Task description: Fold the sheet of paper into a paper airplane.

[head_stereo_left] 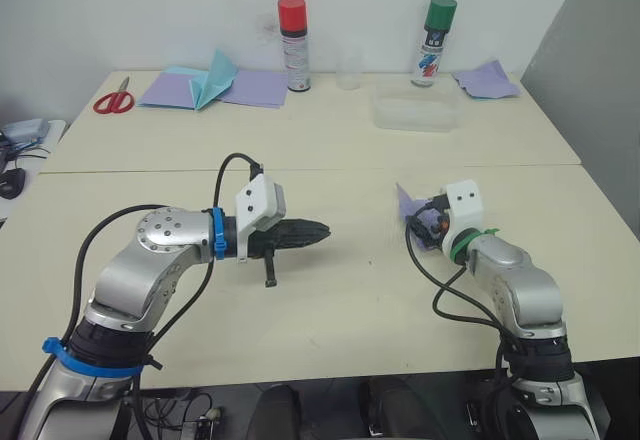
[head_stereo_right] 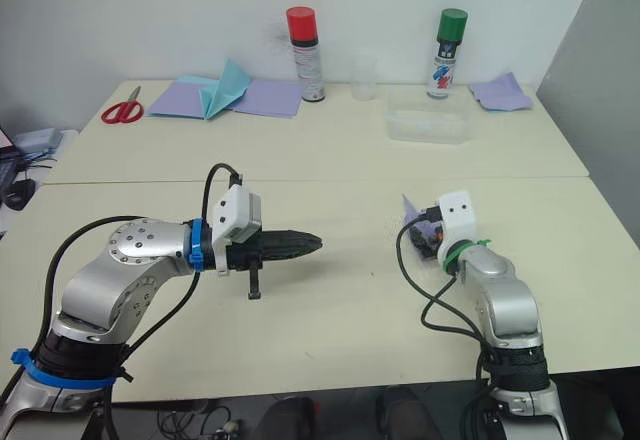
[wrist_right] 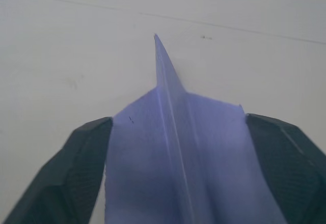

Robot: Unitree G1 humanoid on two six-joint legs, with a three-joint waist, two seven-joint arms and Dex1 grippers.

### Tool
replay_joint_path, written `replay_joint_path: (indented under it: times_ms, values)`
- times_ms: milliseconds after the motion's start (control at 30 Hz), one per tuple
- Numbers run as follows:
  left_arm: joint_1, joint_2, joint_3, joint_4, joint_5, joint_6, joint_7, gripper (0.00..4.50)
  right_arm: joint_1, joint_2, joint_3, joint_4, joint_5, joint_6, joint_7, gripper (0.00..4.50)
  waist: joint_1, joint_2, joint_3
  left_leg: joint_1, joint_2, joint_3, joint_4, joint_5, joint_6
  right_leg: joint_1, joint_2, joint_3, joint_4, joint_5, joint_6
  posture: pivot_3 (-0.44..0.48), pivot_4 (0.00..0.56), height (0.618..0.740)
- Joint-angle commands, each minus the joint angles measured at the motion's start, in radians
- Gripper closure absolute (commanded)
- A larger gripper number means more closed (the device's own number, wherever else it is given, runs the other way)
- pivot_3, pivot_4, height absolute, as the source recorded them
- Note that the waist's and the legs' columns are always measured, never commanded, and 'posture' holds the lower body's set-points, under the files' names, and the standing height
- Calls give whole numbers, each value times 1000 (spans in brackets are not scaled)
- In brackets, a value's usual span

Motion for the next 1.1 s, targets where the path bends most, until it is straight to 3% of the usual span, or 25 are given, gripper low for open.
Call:
replay_joint_path:
  times_ms: [33, 167, 233, 333, 400, 533, 667, 900, 1100]
  values:
    - [3, 6, 39, -30, -1, -20, 8, 4500, -41, -8, -6, -96, 24, -2, -2, 14, 0, 0, 0, 0, 0, 0, 0, 0, 0, 0, 0, 0, 0, 0, 0, 0, 150, 740]
    - [16, 21, 71, -26, -9, -15, 9, 4500, -89, -81, -14, -158, 103, 12, 118, 14, 0, 0, 0, 0, 0, 0, 0, 0, 0, 0, 0, 0, 0, 0, 0, 0, 150, 740]
    - [22, 40, 97, 0, 12, -44, 7, 4500, -113, -167, -30, -169, 193, 12, 261, 14, 0, 0, 0, 0, 0, 0, 0, 0, 0, 0, 0, 1, 0, 0, 0, 0, 150, 740]
    - [36, 111, 174, 60, -8, -47, -43, 4500, -134, -395, -99, -137, 395, 12, 618, 14, 0, 1, 1, 0, 0, 0, 0, 0, 0, 0, 0, -1, -1, 0, 0, 0, 150, 740]
    - [45, 141, 204, 86, -19, -52, -68, 4500, -142, -488, -133, -96, 481, 18, 738, 14, 1, 1, 1, 0, 0, 0, 0, 0, 0, 0, 0, -1, -1, 0, -1, 0, 150, 740]
    - [152, 240, 336, 193, -14, -89, -140, 3468, -84, -811, -133, 145, 399, -277, 1140, 0, 2, 3, 3, 0, 0, 1, -1, 0, 1, 0, -1, -2, -2, -1, -1, 0, 150, 740]
    - [201, 266, 404, 252, 5, -139, -128, 2251, -86, -896, -132, 312, 373, -390, 1218, 0, 0, 2, 3, 1, 1, 3, -1, -1, 1, 0, -6, -2, -2, -2, -3, 0, 150, 740]
    - [157, 299, 427, 240, 19, -81, -55, 24, -133, -911, -135, 452, 331, -482, 1220, 0, -1, 3, 3, 2, 1, 5, -1, -1, 1, 0, -7, -1, 0, -1, -2, 0, 150, 740]
    - [144, 296, 378, 220, 80, -113, -12, 24, -171, -869, -108, 522, 311, -523, 1204, 0, -2, 3, 3, 2, 1, 8, -1, -1, 1, -1, -7, 0, 0, -1, -1, 0, 150, 740]
